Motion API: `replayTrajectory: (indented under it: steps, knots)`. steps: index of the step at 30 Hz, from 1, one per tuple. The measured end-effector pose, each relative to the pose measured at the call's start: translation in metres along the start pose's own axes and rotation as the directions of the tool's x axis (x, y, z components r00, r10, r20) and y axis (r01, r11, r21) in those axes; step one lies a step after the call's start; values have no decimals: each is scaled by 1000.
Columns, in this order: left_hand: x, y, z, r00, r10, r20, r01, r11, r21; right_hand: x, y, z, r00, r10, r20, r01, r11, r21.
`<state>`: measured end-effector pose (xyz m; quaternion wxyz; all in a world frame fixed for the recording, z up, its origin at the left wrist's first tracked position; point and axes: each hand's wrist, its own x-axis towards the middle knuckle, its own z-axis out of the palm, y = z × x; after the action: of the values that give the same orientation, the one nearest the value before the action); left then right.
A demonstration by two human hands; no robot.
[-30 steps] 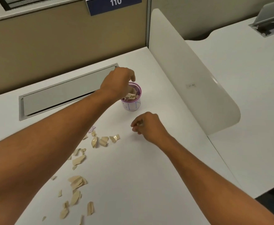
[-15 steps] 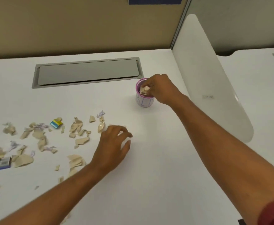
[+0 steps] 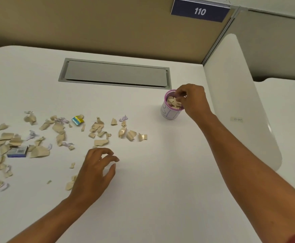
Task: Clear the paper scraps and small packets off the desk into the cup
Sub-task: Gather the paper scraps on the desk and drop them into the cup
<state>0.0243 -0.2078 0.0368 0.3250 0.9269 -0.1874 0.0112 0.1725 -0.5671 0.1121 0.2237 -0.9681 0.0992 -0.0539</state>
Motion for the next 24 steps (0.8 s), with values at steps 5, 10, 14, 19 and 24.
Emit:
replayTrajectory:
  steps: [5, 10, 14, 19, 24]
  knots:
    - [-28, -24, -13, 997, -48, -61, 51, 998, 44, 3, -10, 7, 976, 5, 219, 43, 975, -216]
    - [-47, -49, -23, 989, -124, -77, 136, 975, 175, -8, -28, -12, 997, -31, -75, 31, 1000, -6]
    - [-69, -78, -23, 983, -186, 0, 176, 927, 330, -70, -60, 26, 981, -142, -135, 173, 952, 253]
    - [-83, -98, -1, 980, -164, 110, 109, 914, 390, -140, -80, 122, 938, -175, 298, 187, 982, -11]
    - [-60, -89, 23, 988, -102, 120, 39, 896, 442, -173, -108, 178, 934, -189, 303, 248, 954, -170]
